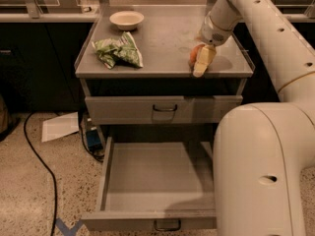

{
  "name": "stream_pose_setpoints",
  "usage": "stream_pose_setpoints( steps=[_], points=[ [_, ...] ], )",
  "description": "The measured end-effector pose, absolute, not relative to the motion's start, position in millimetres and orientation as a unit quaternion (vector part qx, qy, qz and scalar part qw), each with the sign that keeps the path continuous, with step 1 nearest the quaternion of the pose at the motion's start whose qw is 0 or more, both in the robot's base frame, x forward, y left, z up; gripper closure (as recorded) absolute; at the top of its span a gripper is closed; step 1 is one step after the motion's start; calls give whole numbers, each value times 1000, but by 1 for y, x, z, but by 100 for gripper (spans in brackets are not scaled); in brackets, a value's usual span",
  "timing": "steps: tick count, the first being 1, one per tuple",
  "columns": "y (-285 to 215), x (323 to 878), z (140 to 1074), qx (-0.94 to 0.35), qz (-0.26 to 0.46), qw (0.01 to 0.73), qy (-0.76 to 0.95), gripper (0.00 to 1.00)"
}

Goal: Place orange into middle drawer

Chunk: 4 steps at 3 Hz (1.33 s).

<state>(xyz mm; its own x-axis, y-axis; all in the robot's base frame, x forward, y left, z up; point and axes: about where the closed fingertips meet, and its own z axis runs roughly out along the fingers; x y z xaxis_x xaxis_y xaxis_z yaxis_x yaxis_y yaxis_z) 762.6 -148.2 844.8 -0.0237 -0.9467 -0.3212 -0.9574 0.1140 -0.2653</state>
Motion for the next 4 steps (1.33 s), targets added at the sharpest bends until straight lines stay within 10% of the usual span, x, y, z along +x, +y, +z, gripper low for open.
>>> stream_pose_setpoints(
  steps=[4],
  points=[
    [-147, 758, 856, -667, 23, 235, 707, 100]
  ],
)
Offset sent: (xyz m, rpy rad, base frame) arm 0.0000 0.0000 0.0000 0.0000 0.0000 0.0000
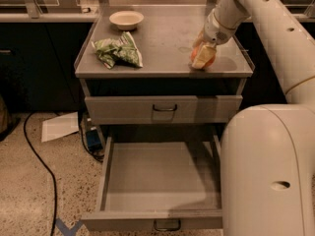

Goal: Place orange into middle drawer

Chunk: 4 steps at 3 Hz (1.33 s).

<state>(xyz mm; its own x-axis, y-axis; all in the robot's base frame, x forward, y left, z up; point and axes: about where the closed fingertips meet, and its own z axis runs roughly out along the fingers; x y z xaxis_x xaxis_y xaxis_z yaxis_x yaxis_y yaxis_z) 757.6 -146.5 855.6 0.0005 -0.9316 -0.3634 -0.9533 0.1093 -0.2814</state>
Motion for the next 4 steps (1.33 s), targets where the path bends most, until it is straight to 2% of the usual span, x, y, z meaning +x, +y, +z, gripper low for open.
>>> stream_pose_setpoints(
  steps=[2, 4],
  points=[
    [-141, 710, 894, -669, 67, 306, 674, 100],
    [-118, 646, 895, -658, 105, 346, 661, 100]
  ],
)
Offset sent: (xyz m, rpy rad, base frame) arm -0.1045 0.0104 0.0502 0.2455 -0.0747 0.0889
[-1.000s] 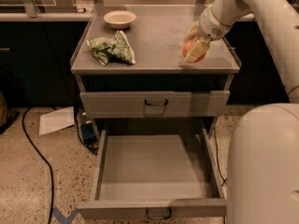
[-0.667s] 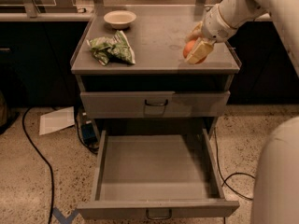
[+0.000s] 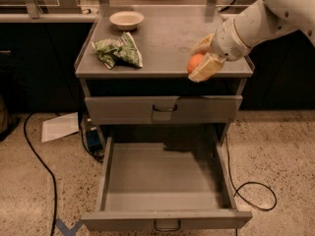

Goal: Place orange into middle drawer

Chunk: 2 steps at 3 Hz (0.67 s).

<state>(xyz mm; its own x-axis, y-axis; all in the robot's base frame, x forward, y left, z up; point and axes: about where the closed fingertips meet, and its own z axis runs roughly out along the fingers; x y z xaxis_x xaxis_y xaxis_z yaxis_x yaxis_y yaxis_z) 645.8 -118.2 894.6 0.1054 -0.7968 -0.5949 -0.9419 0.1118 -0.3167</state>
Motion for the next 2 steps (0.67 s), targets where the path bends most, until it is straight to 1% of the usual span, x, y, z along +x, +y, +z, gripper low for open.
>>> stream_pose_setpoints(
  steps=[1, 2],
  points=[
    [-93, 617, 858, -651, 122, 339, 668, 100],
    [-93, 616, 857, -651, 122, 339, 668, 100]
  ],
)
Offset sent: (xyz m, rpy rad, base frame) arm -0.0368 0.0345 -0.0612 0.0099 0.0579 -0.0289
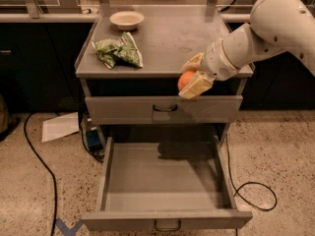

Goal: Place orange into middle drawer

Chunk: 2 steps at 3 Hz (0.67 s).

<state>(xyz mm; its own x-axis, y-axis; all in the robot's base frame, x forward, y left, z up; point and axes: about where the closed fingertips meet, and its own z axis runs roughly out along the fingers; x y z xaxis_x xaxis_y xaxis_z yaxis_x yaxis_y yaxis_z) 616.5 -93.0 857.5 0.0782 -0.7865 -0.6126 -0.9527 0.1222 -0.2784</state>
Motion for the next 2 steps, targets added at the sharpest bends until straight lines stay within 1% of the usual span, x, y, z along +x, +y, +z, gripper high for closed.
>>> stream_pose_setpoints(
  steps=[1, 2],
  points=[
    [-86, 611, 843, -635, 128, 338, 683, 100],
    [-70, 588, 819, -608, 149, 330, 707, 100]
  ],
)
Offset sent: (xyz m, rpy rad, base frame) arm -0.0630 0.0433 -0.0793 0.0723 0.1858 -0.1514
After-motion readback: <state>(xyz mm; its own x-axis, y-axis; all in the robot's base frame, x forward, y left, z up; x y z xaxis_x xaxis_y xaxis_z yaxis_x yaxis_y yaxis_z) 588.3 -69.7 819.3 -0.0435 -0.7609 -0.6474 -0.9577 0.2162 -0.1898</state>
